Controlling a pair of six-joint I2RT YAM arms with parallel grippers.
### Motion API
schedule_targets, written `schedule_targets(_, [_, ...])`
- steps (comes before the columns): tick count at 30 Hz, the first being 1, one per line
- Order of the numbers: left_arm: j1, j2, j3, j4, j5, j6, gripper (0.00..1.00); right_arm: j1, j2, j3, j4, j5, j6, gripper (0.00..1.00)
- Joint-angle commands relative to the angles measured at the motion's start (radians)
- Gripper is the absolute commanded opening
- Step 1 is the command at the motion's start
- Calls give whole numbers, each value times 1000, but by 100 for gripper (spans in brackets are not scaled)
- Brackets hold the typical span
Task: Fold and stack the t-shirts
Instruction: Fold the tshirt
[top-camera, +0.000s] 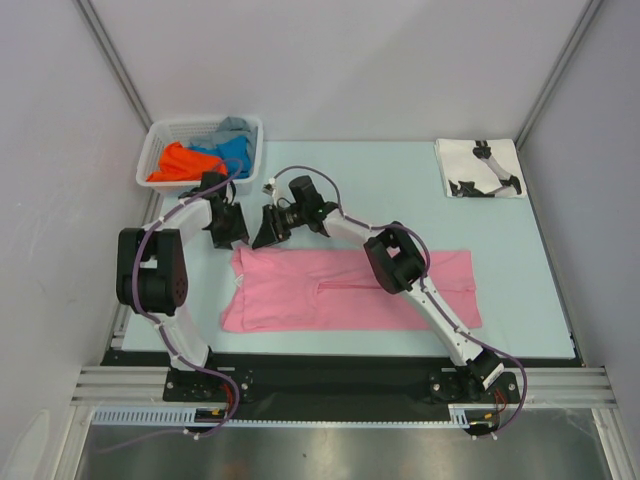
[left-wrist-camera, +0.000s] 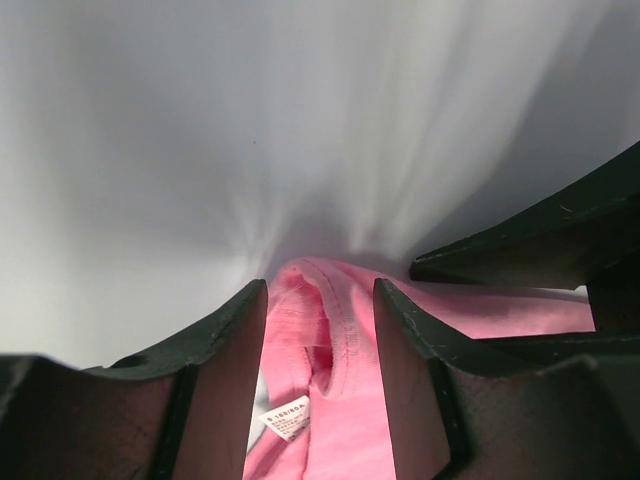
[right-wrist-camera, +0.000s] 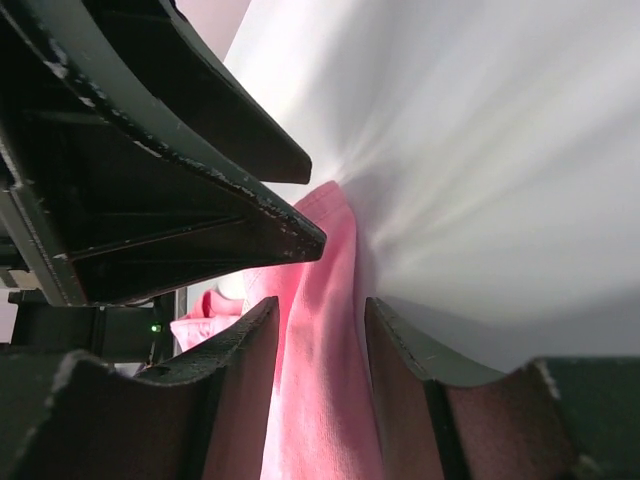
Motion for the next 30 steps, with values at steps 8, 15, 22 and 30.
schedule_targets(8, [36, -45, -54, -5, -37, 33, 44, 18, 41, 25, 59, -14, 47, 59])
schedule_targets(15, [37, -128, -126, 47, -56, 17, 44, 30, 58, 48, 49, -24, 54, 61])
schedule_targets(22, [37, -214, -133, 78, -17, 5, 63, 27, 59, 45, 29, -10, 55, 59])
schedule_targets(30, [85, -93, -48, 33, 76, 123, 46, -14, 20, -38, 53, -17, 90, 57])
